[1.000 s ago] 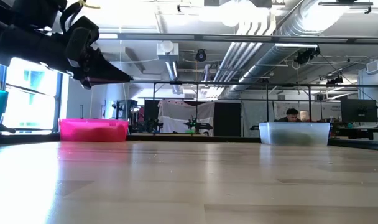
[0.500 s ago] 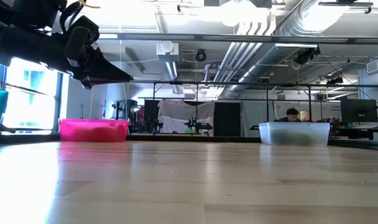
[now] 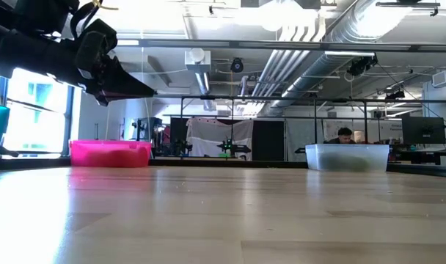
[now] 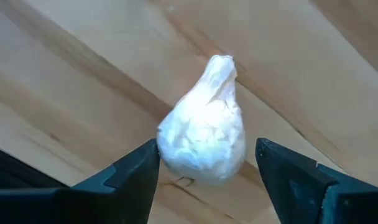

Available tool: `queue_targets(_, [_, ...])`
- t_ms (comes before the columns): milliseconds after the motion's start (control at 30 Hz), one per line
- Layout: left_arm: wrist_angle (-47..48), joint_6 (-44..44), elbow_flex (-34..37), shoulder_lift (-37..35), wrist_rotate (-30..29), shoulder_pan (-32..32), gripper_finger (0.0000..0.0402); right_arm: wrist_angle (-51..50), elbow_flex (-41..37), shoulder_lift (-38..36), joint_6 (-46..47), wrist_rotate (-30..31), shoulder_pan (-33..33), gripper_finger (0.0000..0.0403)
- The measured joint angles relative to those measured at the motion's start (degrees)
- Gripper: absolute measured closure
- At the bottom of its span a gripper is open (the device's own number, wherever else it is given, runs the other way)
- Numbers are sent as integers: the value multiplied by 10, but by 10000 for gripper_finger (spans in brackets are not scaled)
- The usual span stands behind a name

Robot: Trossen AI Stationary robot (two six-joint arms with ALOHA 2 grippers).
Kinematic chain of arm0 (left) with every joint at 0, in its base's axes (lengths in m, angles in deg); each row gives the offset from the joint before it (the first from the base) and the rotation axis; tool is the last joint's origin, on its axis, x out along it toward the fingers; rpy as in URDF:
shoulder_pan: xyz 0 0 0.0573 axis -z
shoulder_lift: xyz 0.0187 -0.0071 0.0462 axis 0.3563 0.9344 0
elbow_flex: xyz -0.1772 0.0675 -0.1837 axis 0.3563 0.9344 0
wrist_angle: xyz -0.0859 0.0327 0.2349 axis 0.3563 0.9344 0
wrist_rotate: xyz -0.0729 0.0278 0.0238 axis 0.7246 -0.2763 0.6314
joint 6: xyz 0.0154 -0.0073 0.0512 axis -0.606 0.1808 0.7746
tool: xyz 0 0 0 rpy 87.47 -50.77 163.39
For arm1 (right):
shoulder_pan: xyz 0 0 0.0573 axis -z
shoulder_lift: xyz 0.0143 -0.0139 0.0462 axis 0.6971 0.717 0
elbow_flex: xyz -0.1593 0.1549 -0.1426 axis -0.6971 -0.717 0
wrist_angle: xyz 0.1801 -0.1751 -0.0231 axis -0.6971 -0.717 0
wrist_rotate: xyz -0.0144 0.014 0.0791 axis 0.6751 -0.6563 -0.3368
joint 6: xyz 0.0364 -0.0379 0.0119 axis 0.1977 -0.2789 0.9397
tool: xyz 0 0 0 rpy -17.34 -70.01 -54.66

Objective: Sort produce into baskets
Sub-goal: Put the garlic into the blue bin

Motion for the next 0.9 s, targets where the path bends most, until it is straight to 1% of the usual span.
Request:
queue_targets(67, [0,0,0,0,0,0,402,1,-2,0,5,0,0,157])
queue_targets(133, [1,0,0,0,0,0,401,3,-2,0,3,0,-2,177])
queue_targets(200, [1,0,0,0,0,1,402,9,-2,0,-5,0,-2,208])
queue_targets(300, [3,1,1,-9,0,2,402,29,2,0,-22,9,-2,271])
queue_targets(367, [0,3,5,-19,0,2,402,34,21,0,-54,43,-1,311])
queue_targets(467, [-2,3,10,-37,0,2,401,45,62,0,-131,109,13,351])
queue_targets(567, [-2,7,11,-49,0,2,401,57,81,0,-218,162,49,359])
queue_targets(633, [-3,11,11,-56,0,1,401,101,82,0,-294,182,82,359])
queue_targets(700, [-3,14,11,-60,0,1,401,158,82,4,-383,192,120,359])
queue_targets(800, [-6,14,11,-66,0,1,401,268,82,21,-517,192,174,358])
queue_targets(900, [-5,16,12,-71,-3,1,401,377,82,40,-630,191,220,358])
